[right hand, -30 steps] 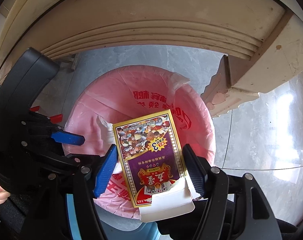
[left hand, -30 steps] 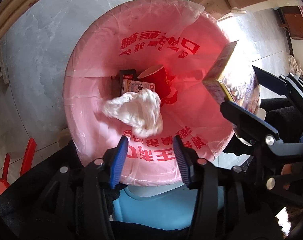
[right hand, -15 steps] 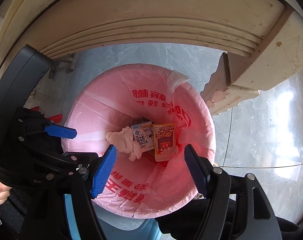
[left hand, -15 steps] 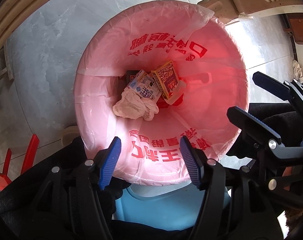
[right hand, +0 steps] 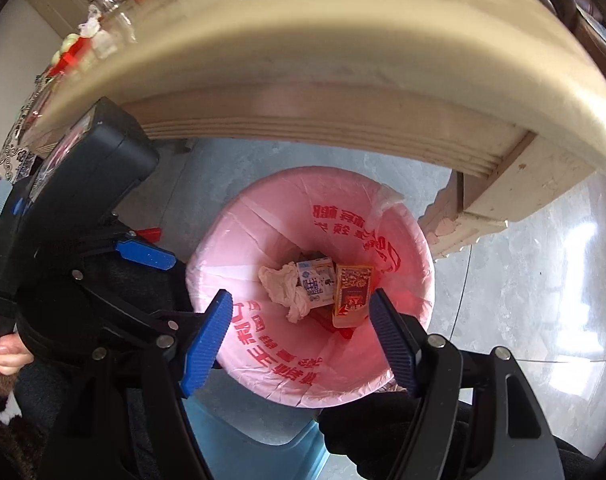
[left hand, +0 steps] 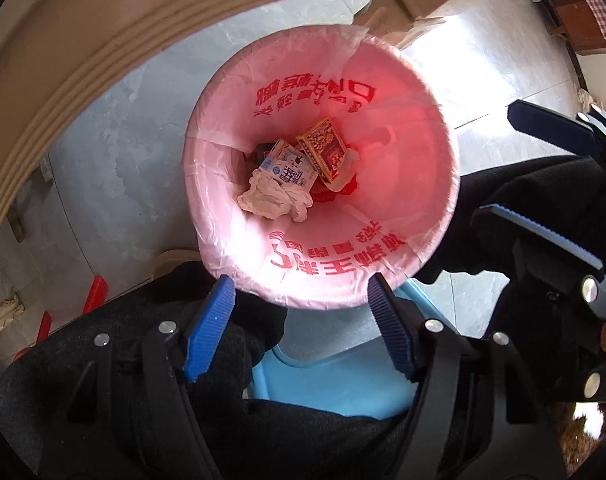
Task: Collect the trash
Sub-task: 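Move both open tools back over the table toward the two medicine boxes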
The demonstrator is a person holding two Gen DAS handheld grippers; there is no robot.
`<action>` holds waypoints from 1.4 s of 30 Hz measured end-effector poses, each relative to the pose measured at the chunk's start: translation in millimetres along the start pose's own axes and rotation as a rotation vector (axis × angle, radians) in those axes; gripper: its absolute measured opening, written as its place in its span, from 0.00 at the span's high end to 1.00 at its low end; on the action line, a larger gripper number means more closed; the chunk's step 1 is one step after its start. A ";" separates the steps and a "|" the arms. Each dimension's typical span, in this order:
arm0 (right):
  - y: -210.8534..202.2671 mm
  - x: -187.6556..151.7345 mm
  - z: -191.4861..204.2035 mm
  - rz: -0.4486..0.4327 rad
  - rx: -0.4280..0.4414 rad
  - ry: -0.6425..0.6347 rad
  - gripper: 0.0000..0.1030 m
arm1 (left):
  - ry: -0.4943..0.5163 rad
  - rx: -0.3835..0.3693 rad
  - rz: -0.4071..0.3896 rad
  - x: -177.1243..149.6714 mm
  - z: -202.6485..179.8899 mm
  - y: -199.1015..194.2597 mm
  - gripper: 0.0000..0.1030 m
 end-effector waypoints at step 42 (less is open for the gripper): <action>-176.3 242.1 63.0 0.068 0.085 -0.808 0.09 | 0.781 0.245 -0.170 91.8 46.3 -298.5 0.14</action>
Point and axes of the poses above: each gripper's, at about its wrist camera, not at the fingertips, and y roughly the way its jaws point, z to its left, x to its top, the point moved 10 cm from there along y, roughly the way its jaws point, and after that the axes turned 10 degrees about y, right-handed, at the moved point
